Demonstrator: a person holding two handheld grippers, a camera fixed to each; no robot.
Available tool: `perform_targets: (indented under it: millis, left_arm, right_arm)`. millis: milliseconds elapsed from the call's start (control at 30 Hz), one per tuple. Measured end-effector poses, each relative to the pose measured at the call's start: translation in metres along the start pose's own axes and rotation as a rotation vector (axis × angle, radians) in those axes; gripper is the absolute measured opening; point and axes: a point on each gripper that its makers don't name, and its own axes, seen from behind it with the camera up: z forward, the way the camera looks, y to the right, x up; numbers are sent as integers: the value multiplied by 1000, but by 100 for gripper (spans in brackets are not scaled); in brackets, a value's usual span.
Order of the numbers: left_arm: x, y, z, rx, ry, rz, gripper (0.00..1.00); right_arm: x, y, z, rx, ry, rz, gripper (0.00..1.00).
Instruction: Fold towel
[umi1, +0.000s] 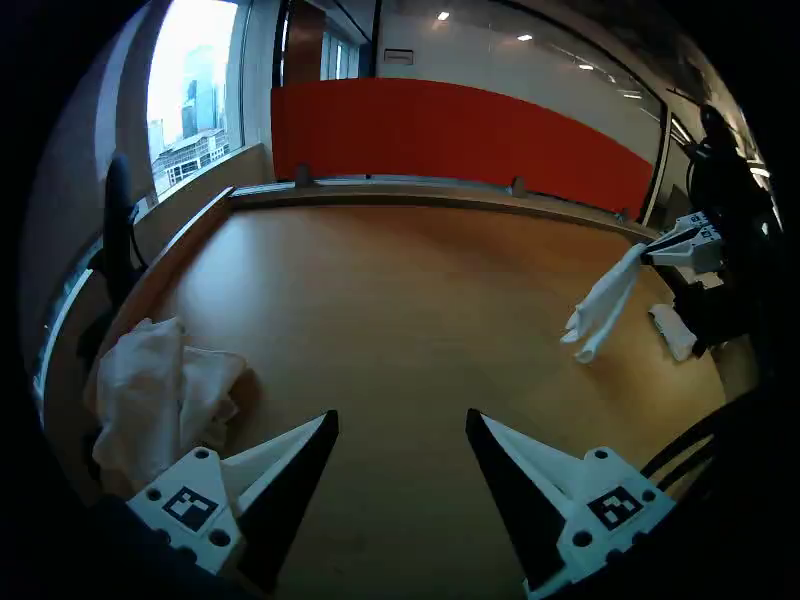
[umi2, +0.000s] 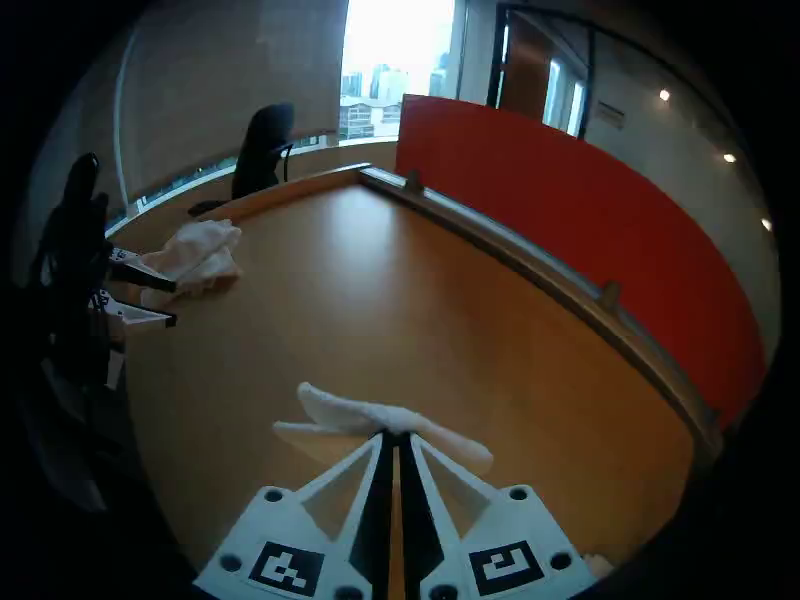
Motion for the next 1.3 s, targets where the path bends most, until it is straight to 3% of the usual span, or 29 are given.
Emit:
perform_targets:
  millis: [300, 800, 1300]
  left_arm:
    - [3, 6, 1, 11, -1, -9, 95]
    - [4, 10, -1, 51, -10, -17, 95]
    - [1, 27, -2, 72, -25, -22, 95]
  right_arm:
    - [-23, 60, -28, -45, -35, 8, 4]
    - [-78, 162, -65, -125, -86, 73, 4]
    - [-122, 249, -96, -194, -155, 106, 4]
